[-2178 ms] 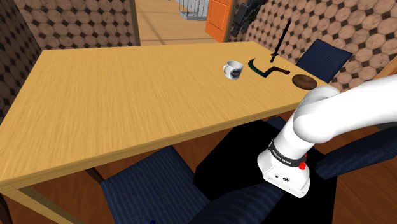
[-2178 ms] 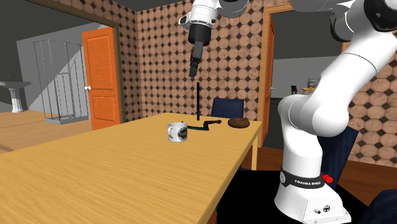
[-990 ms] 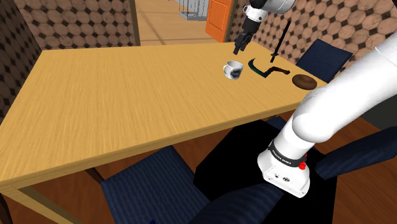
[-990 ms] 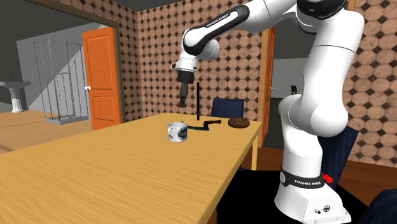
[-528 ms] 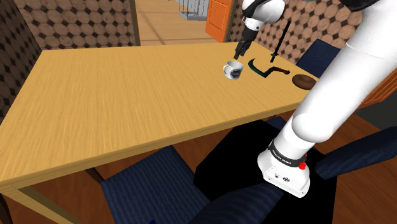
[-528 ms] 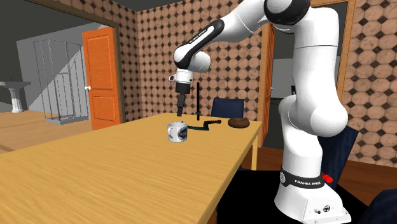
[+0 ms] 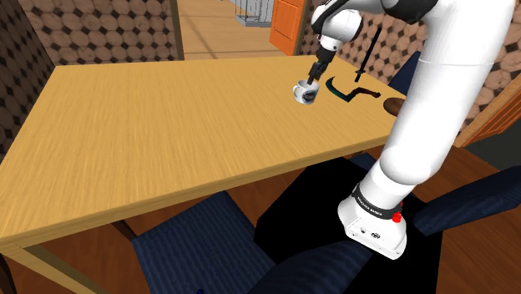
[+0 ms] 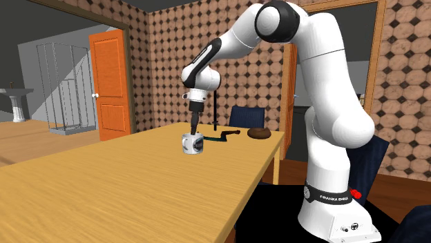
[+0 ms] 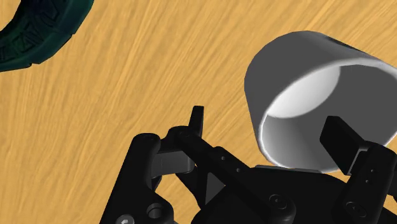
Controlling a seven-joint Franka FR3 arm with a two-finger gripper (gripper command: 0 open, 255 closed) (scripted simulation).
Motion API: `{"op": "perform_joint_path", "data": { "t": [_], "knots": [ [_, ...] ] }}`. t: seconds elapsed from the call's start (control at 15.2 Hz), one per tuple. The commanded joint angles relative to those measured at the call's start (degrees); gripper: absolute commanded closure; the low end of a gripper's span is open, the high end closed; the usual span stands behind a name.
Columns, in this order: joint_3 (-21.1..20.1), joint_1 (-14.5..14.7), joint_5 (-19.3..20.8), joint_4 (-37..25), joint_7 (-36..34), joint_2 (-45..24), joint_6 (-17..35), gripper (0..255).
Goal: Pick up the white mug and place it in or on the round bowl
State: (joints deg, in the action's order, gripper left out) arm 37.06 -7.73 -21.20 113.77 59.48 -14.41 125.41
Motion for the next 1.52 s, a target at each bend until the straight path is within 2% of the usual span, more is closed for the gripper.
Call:
{"op": "perform_joint_path", "data": {
  "t": [0.0,0.26,0.73,0.79,1.45],
  "knots": [
    [-0.4,-0.25,-1.04,0.33,0.7,-1.11,1.13,0],
    [-1.17,-0.6,-2.77,1.01,1.79,-2.88,3.12,0],
    [-1.17,-0.61,-2.76,1.01,1.78,-2.88,3.11,0],
    [-1.17,-0.61,-2.76,1.01,1.78,-2.88,3.11,255],
    [-0.97,-0.45,-2.27,0.8,1.4,-2.39,2.57,255]
  ]
}}
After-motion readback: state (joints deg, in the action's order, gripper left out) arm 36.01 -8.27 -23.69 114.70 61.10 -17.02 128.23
